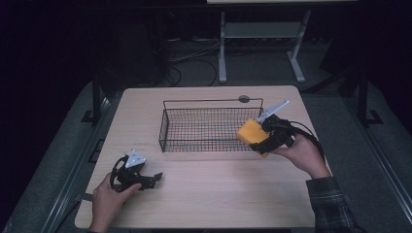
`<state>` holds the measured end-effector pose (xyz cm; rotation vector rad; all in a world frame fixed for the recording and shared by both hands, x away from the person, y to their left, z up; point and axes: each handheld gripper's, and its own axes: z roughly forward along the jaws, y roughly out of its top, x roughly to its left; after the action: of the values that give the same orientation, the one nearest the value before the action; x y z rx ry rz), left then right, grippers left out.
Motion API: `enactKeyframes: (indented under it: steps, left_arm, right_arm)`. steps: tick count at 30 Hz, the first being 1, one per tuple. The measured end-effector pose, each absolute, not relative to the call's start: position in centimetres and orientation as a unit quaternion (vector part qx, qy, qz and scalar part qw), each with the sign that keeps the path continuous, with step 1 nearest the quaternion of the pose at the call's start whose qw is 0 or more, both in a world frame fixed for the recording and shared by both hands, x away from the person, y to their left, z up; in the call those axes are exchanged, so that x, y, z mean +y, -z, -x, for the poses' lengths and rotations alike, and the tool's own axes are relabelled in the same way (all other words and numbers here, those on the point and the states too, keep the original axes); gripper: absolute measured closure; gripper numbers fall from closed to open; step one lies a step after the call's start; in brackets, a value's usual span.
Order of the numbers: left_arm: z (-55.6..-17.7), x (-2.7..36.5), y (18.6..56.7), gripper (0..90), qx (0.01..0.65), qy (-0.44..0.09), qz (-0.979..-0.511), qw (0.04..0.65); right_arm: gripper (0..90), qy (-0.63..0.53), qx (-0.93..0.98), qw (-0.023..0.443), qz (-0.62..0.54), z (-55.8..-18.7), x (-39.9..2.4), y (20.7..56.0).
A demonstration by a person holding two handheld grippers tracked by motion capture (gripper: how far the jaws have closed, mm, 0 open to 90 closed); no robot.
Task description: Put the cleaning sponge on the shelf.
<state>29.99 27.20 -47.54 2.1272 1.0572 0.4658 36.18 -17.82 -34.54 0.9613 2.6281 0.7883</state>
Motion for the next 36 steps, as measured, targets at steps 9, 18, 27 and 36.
enactKeyframes:
  steps: [9, 18, 27, 36]
  left_arm:
    - [-30.0, 27.2, 47.5, 12.8, 0.409, -0.180, -0.822, 0.353]
    - [-30.0, 27.2, 47.5, 12.8, 0.407, -0.180, -0.824, 0.351]
    - [-30.0, 27.2, 47.5, 12.8, 0.408, -0.179, -0.823, 0.352]
    - [-30.0, 27.2, 47.5, 12.8, 0.408, -0.179, -0.823, 0.351]
  right_arm:
    - [23.0, -0.272, 0.891, 0.125, -0.340, -37.3, -18.6, 34.4]
    - [23.0, -0.274, 0.883, 0.136, -0.355, -39.0, -19.6, 34.4]
    - [23.0, -0.272, 0.879, 0.142, -0.364, -40.2, -19.9, 34.5]
    - [23.0, -0.272, 0.876, 0.140, -0.373, -41.6, -19.8, 34.7]
